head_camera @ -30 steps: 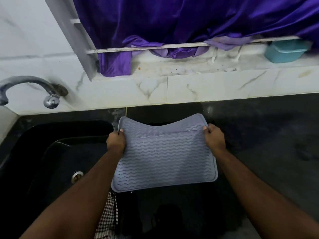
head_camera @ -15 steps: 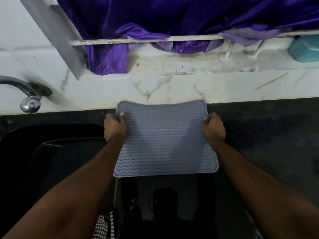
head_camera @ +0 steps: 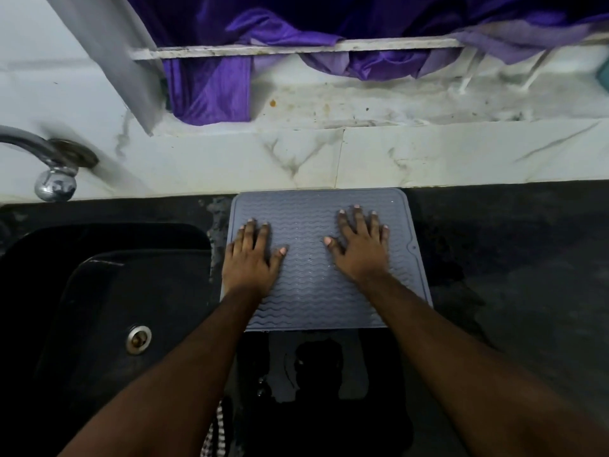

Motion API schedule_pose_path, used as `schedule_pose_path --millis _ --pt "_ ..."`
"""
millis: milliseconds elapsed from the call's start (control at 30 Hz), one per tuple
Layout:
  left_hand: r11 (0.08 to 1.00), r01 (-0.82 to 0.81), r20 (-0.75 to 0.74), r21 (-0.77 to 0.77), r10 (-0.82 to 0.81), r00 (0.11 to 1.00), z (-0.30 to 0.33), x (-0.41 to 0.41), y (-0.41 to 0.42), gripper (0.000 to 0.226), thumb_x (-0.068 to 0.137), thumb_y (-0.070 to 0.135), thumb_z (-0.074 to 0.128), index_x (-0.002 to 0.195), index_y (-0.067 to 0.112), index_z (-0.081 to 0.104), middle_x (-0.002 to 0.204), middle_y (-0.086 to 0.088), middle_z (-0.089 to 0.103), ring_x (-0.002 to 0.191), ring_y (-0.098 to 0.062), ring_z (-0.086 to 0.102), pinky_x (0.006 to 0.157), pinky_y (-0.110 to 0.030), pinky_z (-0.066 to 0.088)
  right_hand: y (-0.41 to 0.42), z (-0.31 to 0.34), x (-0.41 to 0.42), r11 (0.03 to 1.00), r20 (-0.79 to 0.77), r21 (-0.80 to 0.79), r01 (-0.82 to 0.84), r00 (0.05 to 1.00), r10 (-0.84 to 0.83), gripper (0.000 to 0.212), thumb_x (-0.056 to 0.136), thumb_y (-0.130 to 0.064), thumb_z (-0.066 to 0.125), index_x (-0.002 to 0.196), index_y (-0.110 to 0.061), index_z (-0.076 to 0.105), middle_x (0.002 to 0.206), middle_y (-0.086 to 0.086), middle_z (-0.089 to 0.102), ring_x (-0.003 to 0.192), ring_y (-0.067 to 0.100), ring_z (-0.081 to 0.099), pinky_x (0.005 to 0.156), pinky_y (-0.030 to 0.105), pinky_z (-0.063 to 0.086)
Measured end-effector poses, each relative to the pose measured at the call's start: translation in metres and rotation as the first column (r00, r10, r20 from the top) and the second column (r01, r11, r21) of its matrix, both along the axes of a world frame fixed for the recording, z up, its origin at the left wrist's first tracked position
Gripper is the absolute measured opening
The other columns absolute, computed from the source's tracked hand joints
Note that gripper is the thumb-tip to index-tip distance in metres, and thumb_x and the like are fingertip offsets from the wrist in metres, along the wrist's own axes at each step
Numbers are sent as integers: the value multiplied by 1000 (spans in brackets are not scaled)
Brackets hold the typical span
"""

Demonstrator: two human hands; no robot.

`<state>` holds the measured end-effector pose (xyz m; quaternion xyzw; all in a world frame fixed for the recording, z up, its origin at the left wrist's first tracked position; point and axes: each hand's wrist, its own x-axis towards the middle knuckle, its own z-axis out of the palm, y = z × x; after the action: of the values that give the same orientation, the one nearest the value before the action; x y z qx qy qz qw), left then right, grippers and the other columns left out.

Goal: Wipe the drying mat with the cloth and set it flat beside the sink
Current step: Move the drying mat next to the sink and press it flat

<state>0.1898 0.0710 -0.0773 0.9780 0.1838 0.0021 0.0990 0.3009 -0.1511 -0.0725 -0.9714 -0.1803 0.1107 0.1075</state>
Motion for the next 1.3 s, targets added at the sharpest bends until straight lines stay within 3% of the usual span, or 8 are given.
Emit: schedule_pose_path --millis 100,367,667,1100,1300 --pt "999 -23 -15 -26 23 1000 -5 4 1 76 98 71 22 161 30 13 169 -4 8 155 -24 8 123 -46 13 4 -8 6 1000 14 -17 10 1000 -10 78 89 -78 9 157 -43 -6 167 -3 -13 152 32 -18 120 58 -9" --pt "998 -62 27 -31 63 998 -3 -3 9 83 95 75 21 161 24 17 168 -2 17 154 -21 13 123 -41 18 15 -8 5 1000 64 -27 7 998 -5 76 91 -75 6 158 -40 -2 168 -3 -11 152 34 -16 119 60 -5" --pt "999 -33 10 -32 33 999 -6 -3 5 81 98 70 20 161 21 12 169 -4 7 156 -23 2 125 -42 0 4 -9 0 1000 103 0 -17 995 17 73 95 -73 6 159 -38 0 168 -5 -6 154 27 -11 122 55 -1" --pt "1000 -11 67 7 11 998 -9 -3 -7 79 98 69 24 160 22 20 168 -4 16 155 -25 10 124 -45 10 -9 -11 -3 999 119 -10 36 992 -35 70 96 -72 8 158 -40 4 168 -7 -1 154 26 -3 123 52 1" --pt "1000 17 53 -15 -16 998 -13 -2 -13 81 99 69 16 161 18 15 169 -4 10 155 -25 4 125 -43 4 -18 -9 -4 999 97 -19 41 995 -39 69 97 -71 8 158 -41 1 168 -9 -4 154 23 -4 123 50 1"
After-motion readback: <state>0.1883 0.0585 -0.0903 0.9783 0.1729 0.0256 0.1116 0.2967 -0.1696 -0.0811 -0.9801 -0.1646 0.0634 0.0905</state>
